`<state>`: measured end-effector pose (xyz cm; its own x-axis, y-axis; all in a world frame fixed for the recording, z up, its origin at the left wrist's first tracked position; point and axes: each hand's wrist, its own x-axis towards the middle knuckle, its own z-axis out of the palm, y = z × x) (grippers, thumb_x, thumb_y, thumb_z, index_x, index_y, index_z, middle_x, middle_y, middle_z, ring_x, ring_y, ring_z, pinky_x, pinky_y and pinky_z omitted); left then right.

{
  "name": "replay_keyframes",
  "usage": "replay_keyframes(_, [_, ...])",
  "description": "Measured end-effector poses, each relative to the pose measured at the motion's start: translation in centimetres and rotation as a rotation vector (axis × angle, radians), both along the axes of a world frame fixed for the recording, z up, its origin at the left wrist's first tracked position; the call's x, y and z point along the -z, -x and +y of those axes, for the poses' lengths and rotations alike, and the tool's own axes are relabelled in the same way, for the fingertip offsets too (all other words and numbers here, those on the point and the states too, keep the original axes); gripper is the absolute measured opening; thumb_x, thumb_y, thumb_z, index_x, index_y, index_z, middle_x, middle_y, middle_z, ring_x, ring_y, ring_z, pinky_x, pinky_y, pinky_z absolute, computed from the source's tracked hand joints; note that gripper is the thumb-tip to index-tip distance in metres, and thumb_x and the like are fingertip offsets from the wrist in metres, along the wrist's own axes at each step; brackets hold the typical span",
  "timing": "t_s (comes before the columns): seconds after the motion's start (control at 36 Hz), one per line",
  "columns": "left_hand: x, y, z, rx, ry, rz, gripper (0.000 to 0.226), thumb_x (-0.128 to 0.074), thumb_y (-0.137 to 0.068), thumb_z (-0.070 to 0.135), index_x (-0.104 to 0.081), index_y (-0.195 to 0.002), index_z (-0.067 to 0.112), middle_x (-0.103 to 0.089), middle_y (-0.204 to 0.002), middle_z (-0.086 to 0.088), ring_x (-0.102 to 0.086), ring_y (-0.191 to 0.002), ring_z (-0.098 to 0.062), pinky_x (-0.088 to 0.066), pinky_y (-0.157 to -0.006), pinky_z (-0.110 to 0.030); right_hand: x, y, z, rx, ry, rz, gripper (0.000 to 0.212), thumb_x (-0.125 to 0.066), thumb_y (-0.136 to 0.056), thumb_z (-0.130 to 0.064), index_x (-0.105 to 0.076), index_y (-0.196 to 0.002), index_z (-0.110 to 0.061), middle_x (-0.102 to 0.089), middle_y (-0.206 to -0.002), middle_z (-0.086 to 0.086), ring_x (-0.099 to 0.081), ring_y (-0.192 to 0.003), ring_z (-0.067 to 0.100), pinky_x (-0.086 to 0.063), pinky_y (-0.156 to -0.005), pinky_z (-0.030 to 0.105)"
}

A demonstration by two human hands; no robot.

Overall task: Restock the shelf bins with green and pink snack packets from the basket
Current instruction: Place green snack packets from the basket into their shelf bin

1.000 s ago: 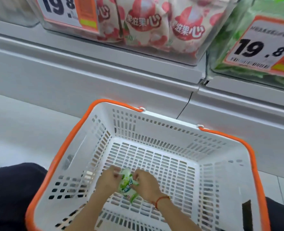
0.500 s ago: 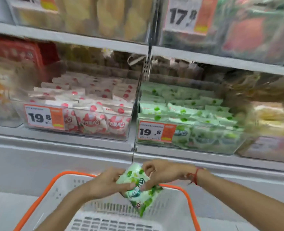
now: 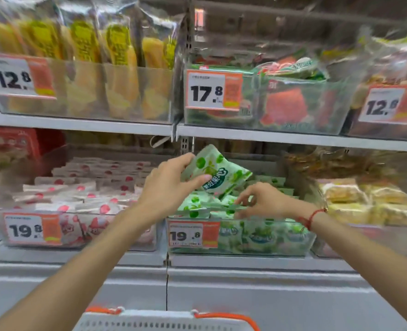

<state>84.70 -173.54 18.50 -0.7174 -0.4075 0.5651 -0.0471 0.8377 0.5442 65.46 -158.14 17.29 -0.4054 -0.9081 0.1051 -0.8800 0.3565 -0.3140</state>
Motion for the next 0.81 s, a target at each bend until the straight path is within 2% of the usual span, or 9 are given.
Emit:
replay_keyframes(0.17, [0.1,2.6,0.8,-0.013,0.28,-0.285,0.034,-0.059,-0.086,0.054,-0.04,-0.076,0.028,-0.051,-0.067,0.006,-0.05,-0.069,-0.022,-0.037,-0.06,-0.033,0.9,1.2,-0.6,0.008,0.106,-0.069,0.017,-0.078,-0.078,-0.026,-0.071,-0.063,-0.029,-0.058,-0.048,-0.021,-0.05,-0.046,0.001,-0.04,-0.049,0.015])
replay_keyframes(0.25, [0.5,3.4,0.3,0.091,0.287,-0.444,0.021,-0.057,-0.088,0.054,-0.051,-0.09,0.033,-0.062,-0.084,0.01,-0.059,-0.084,-0.02,-0.042,-0.066,-0.033,1.1,1.5,-0.7,-0.017,0.145,-0.167,0.007,-0.074,-0.081,-0.015,-0.079,-0.086,-0.014,-0.067,-0.07,-0.017,-0.055,-0.053,-0.012,-0.039,-0.052,0.004])
replay_keyframes(0.36, [-0.4,4.0,0.0,0.134,0.432,-0.585,0.044,-0.059,-0.088,0.05,-0.051,-0.126,0.029,-0.061,-0.118,0.008,-0.054,-0.117,-0.019,-0.04,-0.081,-0.032,0.8,1.7,-0.5,-0.031,0.17,-0.276,0.015,-0.072,-0.082,-0.011,-0.075,-0.095,-0.003,-0.068,-0.074,-0.006,-0.054,-0.049,-0.012,-0.04,-0.05,0.005])
replay_keyframes(0.42, [-1.0,4.3,0.6,0.121,0.513,-0.647,0.044,-0.057,-0.09,0.05,-0.053,-0.126,0.026,-0.062,-0.113,0.007,-0.055,-0.109,-0.02,-0.037,-0.076,-0.031,0.6,1.7,-0.4,-0.032,0.155,-0.325,0.011,-0.072,-0.082,-0.012,-0.075,-0.089,-0.004,-0.066,-0.067,-0.011,-0.053,-0.047,-0.01,-0.039,-0.049,0.005])
replay_keyframes(0.5, [-1.1,5.6,1.7,0.128,0.653,-0.742,0.029,-0.058,-0.091,0.047,-0.058,-0.091,0.018,-0.049,-0.074,0.007,-0.048,-0.077,-0.022,-0.033,-0.059,-0.034,0.3,1.5,-0.3,-0.033,0.1,-0.31,0.011,-0.068,-0.085,-0.009,-0.074,-0.087,-0.001,-0.06,-0.051,-0.018,-0.05,-0.043,-0.009,-0.036,-0.046,0.005])
replay_keyframes(0.58, [-1.6,7.4,2.6,0.134,0.66,-0.893,0.042,-0.06,-0.09,0.046,-0.06,-0.118,0.015,-0.062,-0.099,-0.002,-0.052,-0.085,-0.022,-0.037,-0.061,-0.031,-0.3,1.2,0.0,0.015,0.05,-0.311,0.027,-0.055,-0.095,-0.017,-0.07,-0.105,0.004,-0.041,-0.036,-0.015,-0.04,-0.034,0.003,-0.033,-0.042,0.005])
replay_keyframes(0.67, [-2.2,9.0,3.1,0.135,0.677,-1.024,0.063,-0.06,-0.088,0.049,-0.045,-0.14,0.017,-0.056,-0.132,-0.001,-0.055,-0.114,-0.024,-0.046,-0.083,-0.035,-0.9,0.8,0.3,0.03,0.105,-0.307,0.029,-0.049,-0.097,-0.034,-0.074,-0.102,-0.018,-0.056,-0.061,0.006,-0.044,-0.052,0.019,-0.034,-0.05,0.013])
replay_keyframes(0.72, [-2.4,9.4,3.1,0.145,0.635,-1.067,0.065,-0.058,-0.089,0.051,-0.044,-0.141,0.016,-0.056,-0.13,-0.001,-0.054,-0.113,-0.024,-0.046,-0.088,-0.037,-1.3,0.4,0.7,0.024,0.168,-0.273,0.025,-0.05,-0.097,-0.033,-0.073,-0.1,-0.024,-0.072,-0.092,0.001,-0.062,-0.079,0.01,-0.046,-0.07,0.017])
replay_keyframes(0.81, [-2.9,8.4,2.2,0.191,0.523,-1.032,0.065,-0.057,-0.087,0.056,-0.048,-0.138,0.016,-0.059,-0.121,0.0,-0.053,-0.099,-0.02,-0.041,-0.082,-0.031,-1.6,-0.7,1.0,-0.044,0.117,-0.236,0.02,-0.059,-0.092,-0.035,-0.071,-0.106,-0.026,-0.07,-0.101,-0.01,-0.064,-0.091,0.003,-0.05,-0.08,0.02])
